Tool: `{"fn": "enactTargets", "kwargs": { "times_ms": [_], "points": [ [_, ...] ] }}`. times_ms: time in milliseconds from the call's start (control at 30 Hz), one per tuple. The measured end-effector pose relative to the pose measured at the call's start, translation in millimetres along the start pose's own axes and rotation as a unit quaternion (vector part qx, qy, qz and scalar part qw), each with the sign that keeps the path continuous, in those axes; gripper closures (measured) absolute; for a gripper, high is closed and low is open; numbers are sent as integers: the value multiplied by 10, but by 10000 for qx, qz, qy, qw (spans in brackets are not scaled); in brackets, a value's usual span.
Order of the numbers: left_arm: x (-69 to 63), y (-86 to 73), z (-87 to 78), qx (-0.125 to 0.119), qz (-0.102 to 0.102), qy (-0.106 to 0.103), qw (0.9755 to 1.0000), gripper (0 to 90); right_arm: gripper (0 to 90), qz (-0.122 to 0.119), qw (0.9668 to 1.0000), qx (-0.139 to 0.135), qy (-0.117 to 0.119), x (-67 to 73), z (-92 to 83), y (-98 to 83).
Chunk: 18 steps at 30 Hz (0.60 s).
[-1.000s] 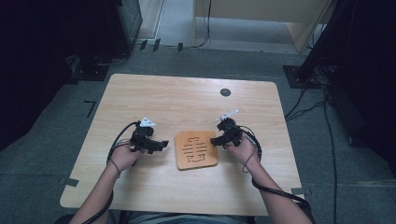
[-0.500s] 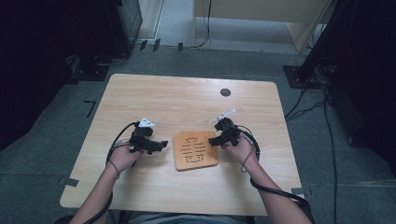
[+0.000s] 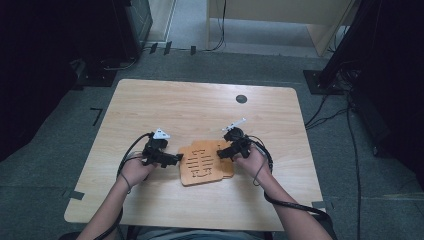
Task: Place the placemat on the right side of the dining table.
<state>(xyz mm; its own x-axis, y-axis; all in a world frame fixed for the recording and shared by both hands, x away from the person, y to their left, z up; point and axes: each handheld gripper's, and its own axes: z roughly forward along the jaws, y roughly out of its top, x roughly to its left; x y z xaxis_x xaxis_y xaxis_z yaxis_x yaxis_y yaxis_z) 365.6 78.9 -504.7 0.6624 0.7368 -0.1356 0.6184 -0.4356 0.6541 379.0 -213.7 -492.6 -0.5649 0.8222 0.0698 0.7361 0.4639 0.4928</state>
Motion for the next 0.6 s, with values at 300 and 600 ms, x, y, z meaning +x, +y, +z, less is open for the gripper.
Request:
{"fn": "enactTargets", "kwargs": {
  "times_ms": [300,600],
  "points": [
    [37,-15,-43,21,-25,71,10000,138,193,15,10000,-66,23,48,-91,52],
    [24,-21,-36,35,39,79,10000,136,197,-48,9999,-52,156,153,-156,94]
  ]
}}
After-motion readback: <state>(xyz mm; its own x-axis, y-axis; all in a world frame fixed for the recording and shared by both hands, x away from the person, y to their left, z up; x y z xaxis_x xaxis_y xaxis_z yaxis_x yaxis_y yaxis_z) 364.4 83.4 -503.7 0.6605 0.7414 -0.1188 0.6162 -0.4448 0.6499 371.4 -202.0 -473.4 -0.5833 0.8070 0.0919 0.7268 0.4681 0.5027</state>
